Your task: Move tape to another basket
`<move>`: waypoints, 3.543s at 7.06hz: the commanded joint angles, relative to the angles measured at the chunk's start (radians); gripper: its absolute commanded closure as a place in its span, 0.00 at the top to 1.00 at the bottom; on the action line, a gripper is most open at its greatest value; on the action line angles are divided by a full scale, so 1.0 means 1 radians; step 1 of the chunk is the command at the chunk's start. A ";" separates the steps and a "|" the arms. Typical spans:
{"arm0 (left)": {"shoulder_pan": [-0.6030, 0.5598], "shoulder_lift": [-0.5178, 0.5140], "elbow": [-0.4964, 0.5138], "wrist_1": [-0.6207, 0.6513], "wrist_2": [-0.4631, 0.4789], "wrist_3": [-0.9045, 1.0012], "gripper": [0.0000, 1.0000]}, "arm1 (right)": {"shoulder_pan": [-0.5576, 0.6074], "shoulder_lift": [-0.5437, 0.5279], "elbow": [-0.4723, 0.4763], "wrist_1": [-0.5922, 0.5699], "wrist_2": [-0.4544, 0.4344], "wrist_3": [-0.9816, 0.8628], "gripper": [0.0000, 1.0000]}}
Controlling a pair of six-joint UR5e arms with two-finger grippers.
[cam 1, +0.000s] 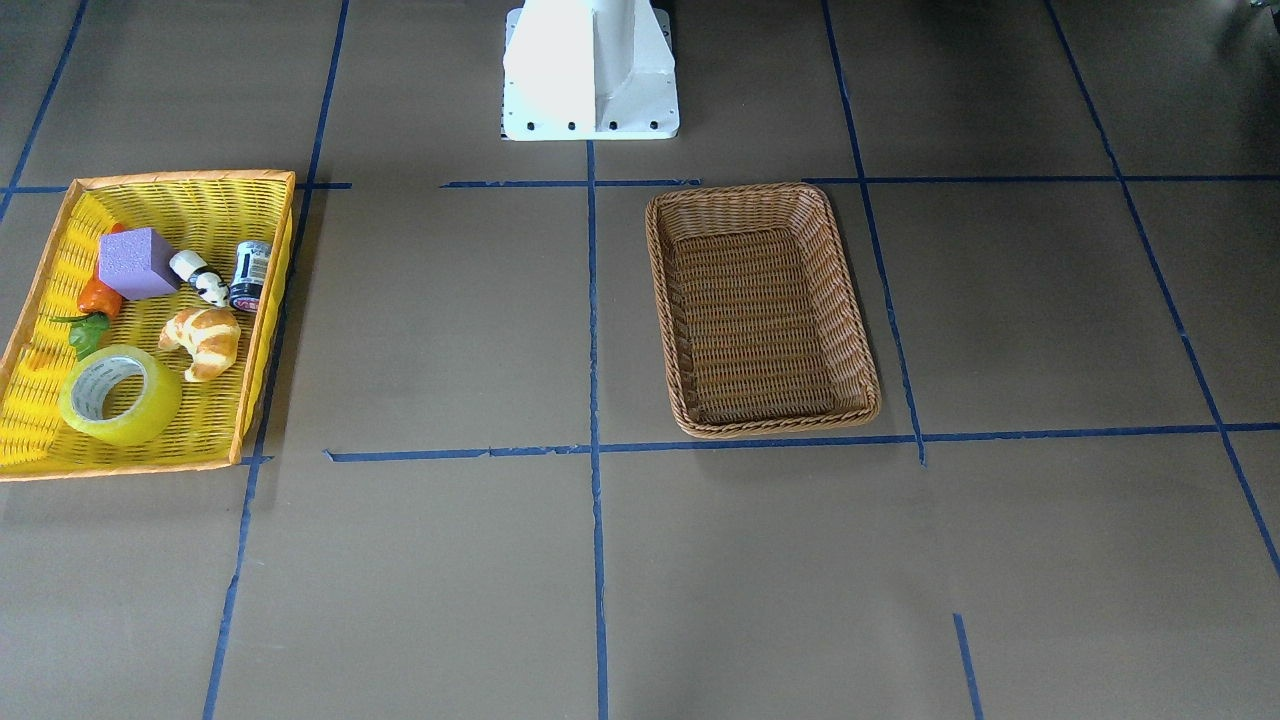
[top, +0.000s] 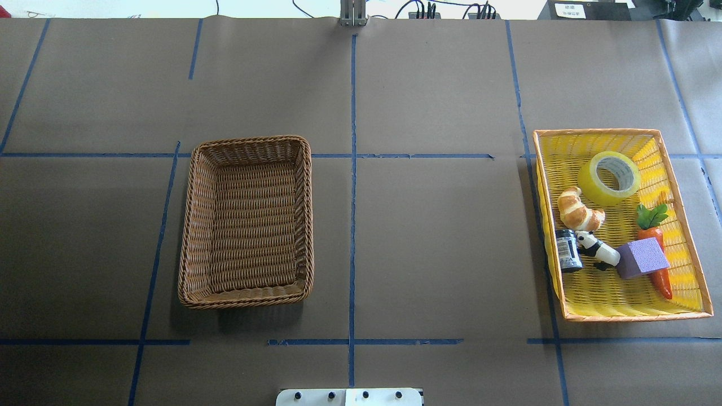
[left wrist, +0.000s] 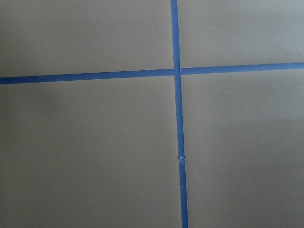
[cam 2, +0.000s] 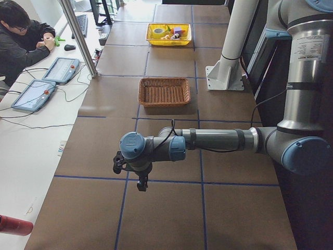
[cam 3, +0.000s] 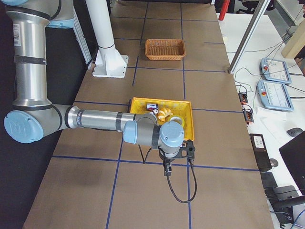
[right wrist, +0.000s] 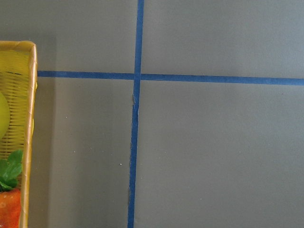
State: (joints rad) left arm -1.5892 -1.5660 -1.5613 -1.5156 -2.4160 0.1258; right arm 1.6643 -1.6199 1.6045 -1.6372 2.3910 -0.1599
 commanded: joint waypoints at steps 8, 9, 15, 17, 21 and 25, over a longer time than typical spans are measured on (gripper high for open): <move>0.000 0.000 -0.014 0.000 -0.002 -0.002 1.00 | -0.067 0.067 0.075 0.004 0.007 0.168 1.00; 0.000 0.000 -0.014 -0.005 -0.002 0.000 1.00 | -0.105 0.095 0.147 0.004 0.001 0.254 1.00; 0.000 0.000 -0.032 -0.006 -0.003 -0.006 1.00 | -0.433 0.120 0.163 0.224 -0.062 0.696 1.00; -0.002 0.000 -0.033 -0.006 -0.005 -0.006 1.00 | -0.558 0.127 0.091 0.403 -0.154 0.891 1.00; -0.002 0.007 -0.033 -0.006 -0.005 -0.008 1.00 | -0.601 0.150 -0.023 0.418 -0.200 0.884 1.00; -0.002 0.014 -0.043 -0.011 -0.005 -0.008 1.00 | -0.618 0.183 -0.109 0.418 -0.200 0.884 0.97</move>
State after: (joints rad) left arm -1.5900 -1.5530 -1.5989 -1.5271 -2.4206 0.1181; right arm 1.0479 -1.4400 1.5086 -1.2195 2.1906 0.7230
